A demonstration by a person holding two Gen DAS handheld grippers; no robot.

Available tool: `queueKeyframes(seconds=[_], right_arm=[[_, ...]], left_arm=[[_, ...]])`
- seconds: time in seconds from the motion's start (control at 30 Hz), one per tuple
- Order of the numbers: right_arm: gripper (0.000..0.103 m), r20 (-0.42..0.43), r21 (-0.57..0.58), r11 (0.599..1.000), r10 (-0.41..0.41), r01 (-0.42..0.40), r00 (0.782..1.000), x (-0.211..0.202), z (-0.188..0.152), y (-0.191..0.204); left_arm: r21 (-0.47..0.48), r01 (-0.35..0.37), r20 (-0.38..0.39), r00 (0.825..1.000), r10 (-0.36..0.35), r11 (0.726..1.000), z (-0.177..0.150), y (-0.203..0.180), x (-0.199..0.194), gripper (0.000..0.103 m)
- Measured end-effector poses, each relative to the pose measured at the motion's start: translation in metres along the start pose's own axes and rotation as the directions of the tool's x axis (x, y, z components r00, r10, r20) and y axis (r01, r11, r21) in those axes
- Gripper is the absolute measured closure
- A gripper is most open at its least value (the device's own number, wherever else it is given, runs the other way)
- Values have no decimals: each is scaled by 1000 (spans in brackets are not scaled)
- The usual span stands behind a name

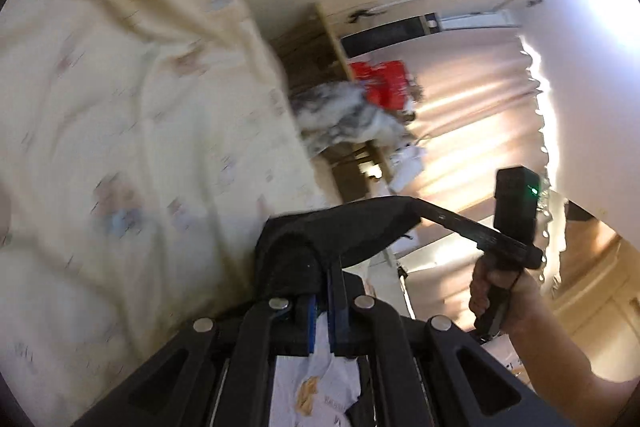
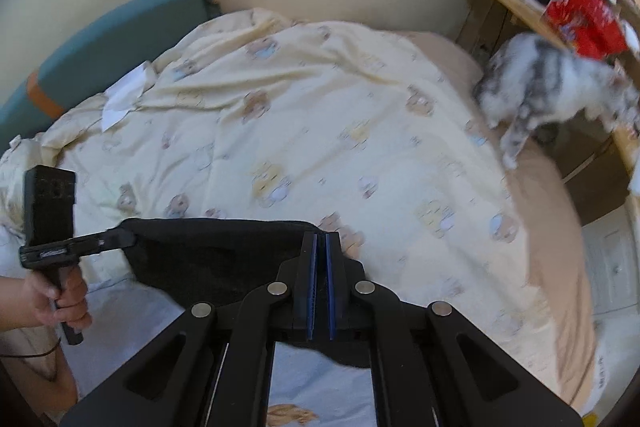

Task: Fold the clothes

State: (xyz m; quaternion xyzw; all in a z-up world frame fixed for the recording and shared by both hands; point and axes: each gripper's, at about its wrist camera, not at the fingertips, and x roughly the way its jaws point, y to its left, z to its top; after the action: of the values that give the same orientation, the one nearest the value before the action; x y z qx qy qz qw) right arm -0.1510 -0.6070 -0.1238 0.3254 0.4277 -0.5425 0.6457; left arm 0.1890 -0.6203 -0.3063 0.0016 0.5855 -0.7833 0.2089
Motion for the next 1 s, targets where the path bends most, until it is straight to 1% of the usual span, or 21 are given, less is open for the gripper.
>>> queueKeyframes(seconds=[0.07, 0.13, 0.2, 0.23, 0.27, 0.37, 0.47, 0.53, 0.67, 0.7, 0.73, 0.77, 0.8, 0.83, 0.87, 0.93, 0.97, 1.0], right_arm=[[99, -15, 16, 1000, 24, -24, 1000, 5, -23, 1], [99, -48, 45, 998, 41, -39, 998, 15, -52, -2], [99, -90, 84, 995, 56, -48, 994, 28, -84, -7], [99, -110, 104, 993, 62, -50, 992, 35, -100, -9], [99, -130, 124, 991, 67, -51, 989, 42, -117, -11], [99, -163, 185, 982, 78, -47, 983, 59, -155, -17], [99, -196, 243, 969, 87, -37, 977, 75, -192, -23], [99, -200, 276, 961, 88, -30, 976, 75, -211, -28], [99, -201, 338, 941, 95, -22, 975, 69, -244, -38], [99, -200, 352, 936, 98, -22, 975, 67, -251, -40], [98, -215, 365, 931, 105, -20, 971, 69, -256, -42], [98, -234, 377, 926, 113, -17, 966, 73, -262, -44], [98, -255, 376, 926, 108, -4, 961, 76, -266, -45], [98, -275, 372, 928, 98, 12, 956, 78, -270, -46], [97, -289, 359, 933, 75, 36, 954, 78, -273, -48], [97, -304, 349, 934, 38, 74, 952, 73, -281, -54], [97, -304, 351, 933, 30, 83, 952, 69, -284, -57], [95, -288, 361, 930, 37, 73, 957, 63, -287, -60]], left_arm=[[5, 2, -74, 997, -2, 1000, -15, 7, 3, 100], [21, 1, -152, 988, 2, 1000, -32, 11, 7, 100], [14, -6, -210, 978, 9, 1000, -50, 15, 11, 100], [12, -11, -245, 969, 14, 1000, -59, 15, 14, 100], [31, -16, -285, 958, 24, 999, -68, 14, 18, 100], [101, -21, -402, 913, 60, 995, -94, 8, 31, 100], [132, -33, -453, 887, 90, 991, -110, 4, 38, 100], [139, -28, -473, 876, 91, 990, -117, 0, 42, 100], [169, -28, -523, 845, 114, 985, -132, -6, 55, 100], [159, -45, -528, 840, 124, 986, -134, -2, 55, 100], [144, -67, -533, 836, 134, 987, -135, 3, 55, 98], [128, -89, -537, 831, 144, 988, -136, 8, 55, 86], [96, -97, -552, 823, 134, 991, -136, 12, 52, 73], [59, -102, -569, 814, 118, 993, -136, 17, 48, 70], [62, -105, -561, 819, 122, 993, -132, 15, 41, 67], [91, -110, -529, 837, 142, 990, -120, 10, 24, 58], [105, -113, -512, 845, 151, 988, -114, 7, 15, 55], [120, -116, -495, 854, 161, 986, -109, 4, 7, 53]])
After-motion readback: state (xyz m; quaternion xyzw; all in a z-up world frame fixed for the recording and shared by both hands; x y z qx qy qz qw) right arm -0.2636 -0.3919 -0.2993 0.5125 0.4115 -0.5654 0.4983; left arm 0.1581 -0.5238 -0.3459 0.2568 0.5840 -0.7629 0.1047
